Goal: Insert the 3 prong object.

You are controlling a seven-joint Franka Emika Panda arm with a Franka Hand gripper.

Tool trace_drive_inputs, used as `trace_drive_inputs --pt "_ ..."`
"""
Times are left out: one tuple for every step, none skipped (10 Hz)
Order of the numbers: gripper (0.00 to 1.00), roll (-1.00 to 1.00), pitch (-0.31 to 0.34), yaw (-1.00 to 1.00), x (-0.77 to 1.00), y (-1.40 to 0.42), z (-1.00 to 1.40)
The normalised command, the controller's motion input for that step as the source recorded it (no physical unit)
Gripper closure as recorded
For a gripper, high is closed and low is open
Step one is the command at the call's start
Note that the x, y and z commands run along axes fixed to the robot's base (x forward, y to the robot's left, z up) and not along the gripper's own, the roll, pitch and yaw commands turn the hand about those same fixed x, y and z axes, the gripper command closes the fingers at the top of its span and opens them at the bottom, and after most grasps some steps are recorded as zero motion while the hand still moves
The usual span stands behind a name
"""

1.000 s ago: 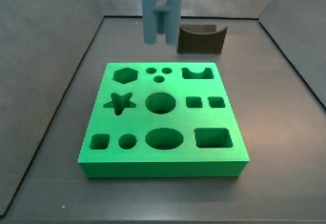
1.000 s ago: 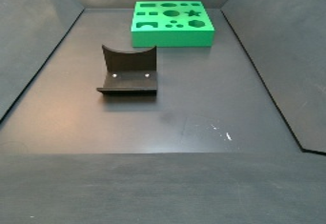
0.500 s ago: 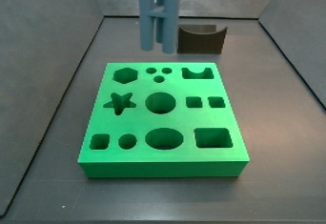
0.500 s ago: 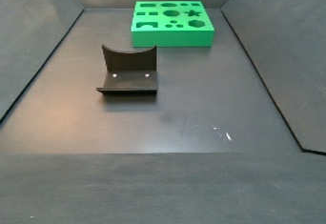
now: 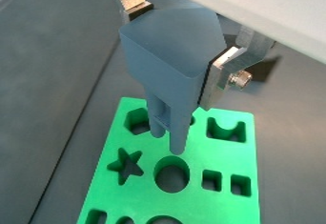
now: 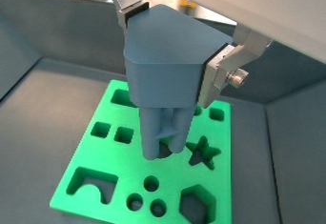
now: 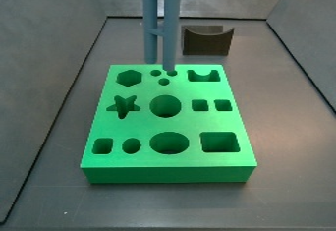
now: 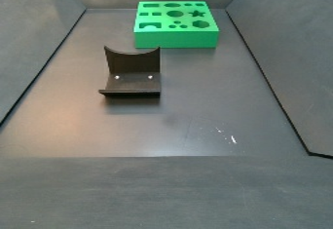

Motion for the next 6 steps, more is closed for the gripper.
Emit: trace_drive_inputs --pt "1.00 -0.28 -0.034 -0.36 0.29 0.42 0.00" --pt "1.00 -0.36 0.000 0.00 0.17 0.84 -0.05" --pt "1.00 -0.29 0.000 0.00 0.09 0.88 -0.09" --pt "1.00 0.00 0.000 -0.75 0.08 0.29 -0.36" --pt "1.00 0.03 -0.021 -1.00 0.00 0.00 -0.43" --pt "1.00 0.03 -0.020 -1.00 0.00 0.00 -0.44"
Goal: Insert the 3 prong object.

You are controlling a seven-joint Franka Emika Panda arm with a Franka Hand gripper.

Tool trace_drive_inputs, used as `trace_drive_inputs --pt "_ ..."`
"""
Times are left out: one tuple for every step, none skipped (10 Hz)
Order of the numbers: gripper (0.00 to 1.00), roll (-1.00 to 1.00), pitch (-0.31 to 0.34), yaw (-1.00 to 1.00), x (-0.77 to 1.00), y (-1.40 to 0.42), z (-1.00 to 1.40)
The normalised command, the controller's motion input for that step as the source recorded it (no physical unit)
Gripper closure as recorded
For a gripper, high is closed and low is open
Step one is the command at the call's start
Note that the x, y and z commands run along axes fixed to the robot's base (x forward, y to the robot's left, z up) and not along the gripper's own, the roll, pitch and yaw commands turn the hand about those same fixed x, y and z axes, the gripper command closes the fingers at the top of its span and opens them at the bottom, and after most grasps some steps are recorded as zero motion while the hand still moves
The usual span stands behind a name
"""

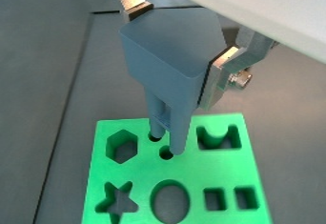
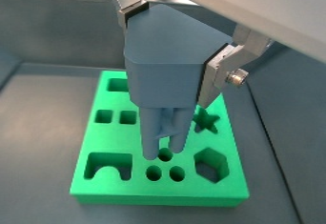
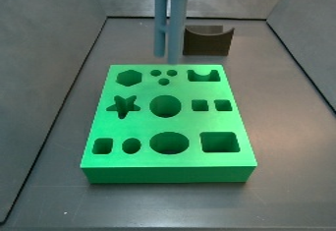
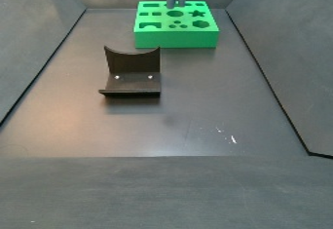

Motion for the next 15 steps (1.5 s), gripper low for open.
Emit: trace_drive_inputs --pt "1.00 0.02 -0.031 -1.00 0.00 0.00 -0.42" --pt "1.00 0.00 -0.051 -1.00 0.02 0.00 -0.36" --pt "1.00 0.00 -0.031 -1.00 0.05 0.02 -0.37" --pt "1.00 0.00 -0.011 -0.97 0.00 0.06 -0.31" --pt "1.00 0.01 0.000 -0.82 0.00 0.18 -0.20" --pt "1.00 0.00 0.000 -0.10 0.00 0.00 0.00" --pt "1.00 0.00 -0.059 0.00 -0.03 0.00 0.00" --pt "1.00 -0.01 -0.103 0.32 -0.03 0.00 -0.31" --pt "1.00 0.05 -0.067 0.52 -0.02 0.00 -0.35" --pt "1.00 0.14 -0.067 0.45 -0.05 0.00 -0.28" --pt "1.00 0.07 -0.094 0.33 -0.19 0.00 -0.25" --pt "1.00 0.02 -0.144 0.39 -0.20 0.00 -0.28" --pt "1.00 0.00 -0.219 0.40 -0.39 0.03 -0.32" --pt "1.00 -0.01 -0.209 0.24 -0.37 0.01 -0.35" --pt "1.00 -0.04 -0.203 0.03 0.00 -0.07 -0.55"
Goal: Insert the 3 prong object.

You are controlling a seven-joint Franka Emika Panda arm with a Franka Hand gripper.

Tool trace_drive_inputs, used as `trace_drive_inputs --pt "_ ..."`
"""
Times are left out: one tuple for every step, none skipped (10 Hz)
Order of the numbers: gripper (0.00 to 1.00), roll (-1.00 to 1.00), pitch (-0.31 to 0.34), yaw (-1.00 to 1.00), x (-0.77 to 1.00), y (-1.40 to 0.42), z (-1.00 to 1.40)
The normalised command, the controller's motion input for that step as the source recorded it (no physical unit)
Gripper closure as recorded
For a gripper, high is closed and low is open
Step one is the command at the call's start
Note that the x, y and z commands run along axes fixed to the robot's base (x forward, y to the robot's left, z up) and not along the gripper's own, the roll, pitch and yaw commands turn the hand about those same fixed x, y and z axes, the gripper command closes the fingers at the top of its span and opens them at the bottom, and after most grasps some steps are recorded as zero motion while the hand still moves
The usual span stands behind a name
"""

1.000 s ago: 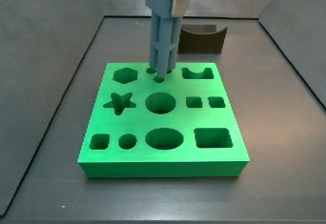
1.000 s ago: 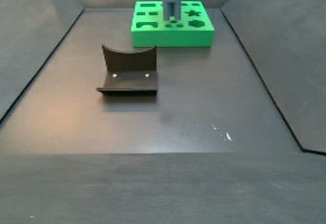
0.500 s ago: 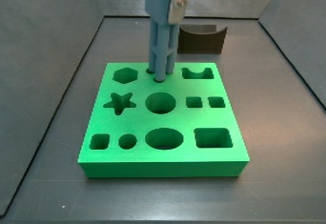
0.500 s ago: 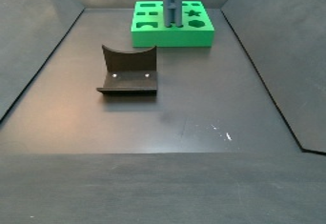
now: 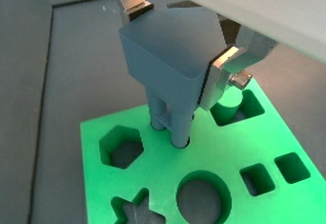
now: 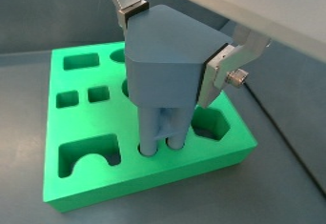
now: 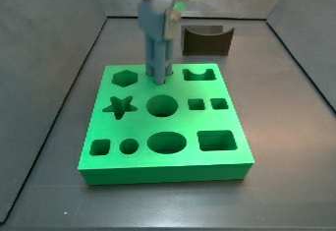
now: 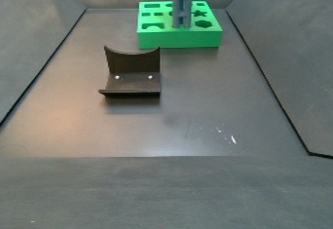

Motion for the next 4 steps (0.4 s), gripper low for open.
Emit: trace_drive_inputs --pt "1.00 -0.08 -0.223 0.00 0.17 0.00 -0.75" --pt "1.00 -0.03 -0.189 0.00 0.24 0.00 -0.83" --pt "1.00 -0.21 -0.146 -0.02 0.18 0.00 -0.62" --pt "1.00 0.00 0.084 -0.07 0.31 0.00 -0.10"
